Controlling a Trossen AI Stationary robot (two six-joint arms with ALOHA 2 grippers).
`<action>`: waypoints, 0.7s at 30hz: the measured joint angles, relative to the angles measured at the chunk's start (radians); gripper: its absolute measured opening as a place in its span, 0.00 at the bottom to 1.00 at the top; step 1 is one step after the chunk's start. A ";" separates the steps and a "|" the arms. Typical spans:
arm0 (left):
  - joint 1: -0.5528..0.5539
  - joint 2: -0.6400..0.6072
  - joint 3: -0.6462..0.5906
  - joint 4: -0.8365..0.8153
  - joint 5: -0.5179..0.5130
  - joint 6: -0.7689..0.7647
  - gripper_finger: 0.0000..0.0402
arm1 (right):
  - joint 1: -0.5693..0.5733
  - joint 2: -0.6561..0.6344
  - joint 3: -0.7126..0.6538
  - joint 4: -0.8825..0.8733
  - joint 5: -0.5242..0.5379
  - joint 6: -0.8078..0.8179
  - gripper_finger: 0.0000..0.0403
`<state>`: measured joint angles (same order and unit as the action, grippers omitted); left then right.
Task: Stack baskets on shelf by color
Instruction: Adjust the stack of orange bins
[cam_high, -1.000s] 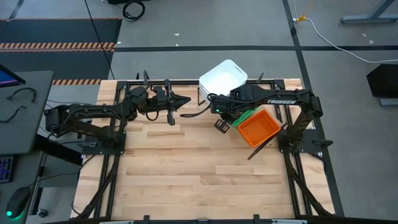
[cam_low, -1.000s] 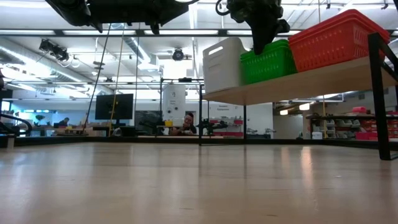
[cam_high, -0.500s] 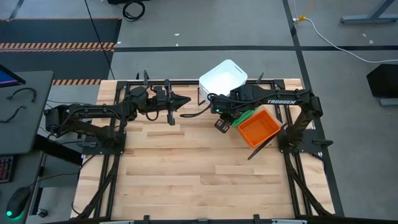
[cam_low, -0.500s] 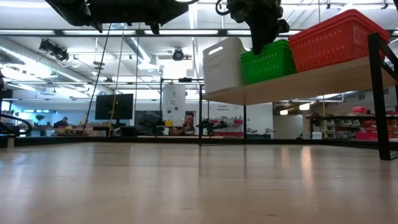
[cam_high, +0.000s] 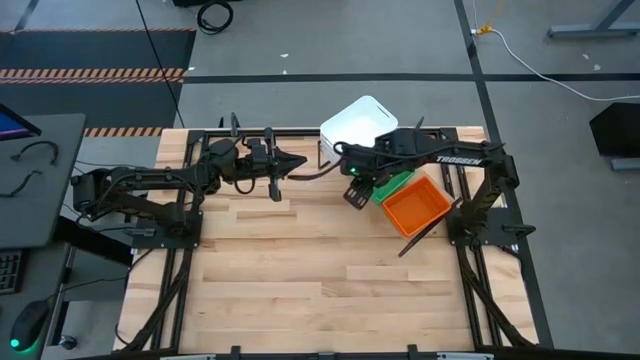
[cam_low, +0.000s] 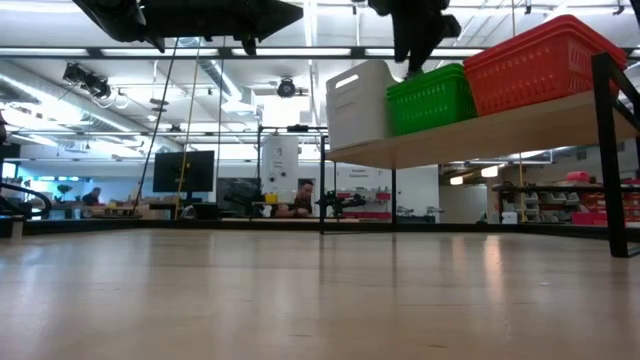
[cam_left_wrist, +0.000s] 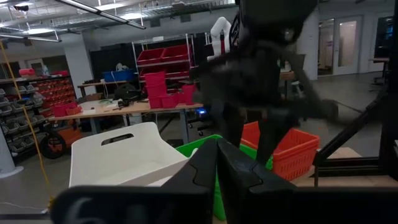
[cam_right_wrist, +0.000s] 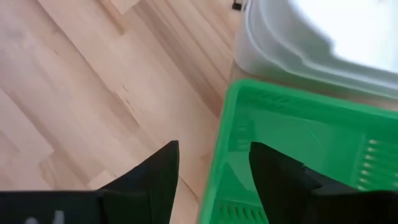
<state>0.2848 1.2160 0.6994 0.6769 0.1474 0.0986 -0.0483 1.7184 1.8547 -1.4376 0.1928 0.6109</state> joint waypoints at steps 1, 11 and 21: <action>0.000 0.000 0.000 0.000 0.000 0.000 0.05 | 0.000 0.000 0.018 -0.011 0.000 -0.001 0.50; 0.000 0.000 0.000 -0.001 0.000 0.000 0.08 | 0.035 -0.020 0.121 -0.126 -0.047 0.066 0.49; 0.000 0.000 0.000 -0.001 0.000 -0.002 0.07 | 0.194 -0.052 0.113 -0.133 -0.093 0.340 0.49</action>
<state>0.2848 1.2160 0.6994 0.6760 0.1474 0.0966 0.1455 1.6659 1.9675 -1.5711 0.0998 0.9509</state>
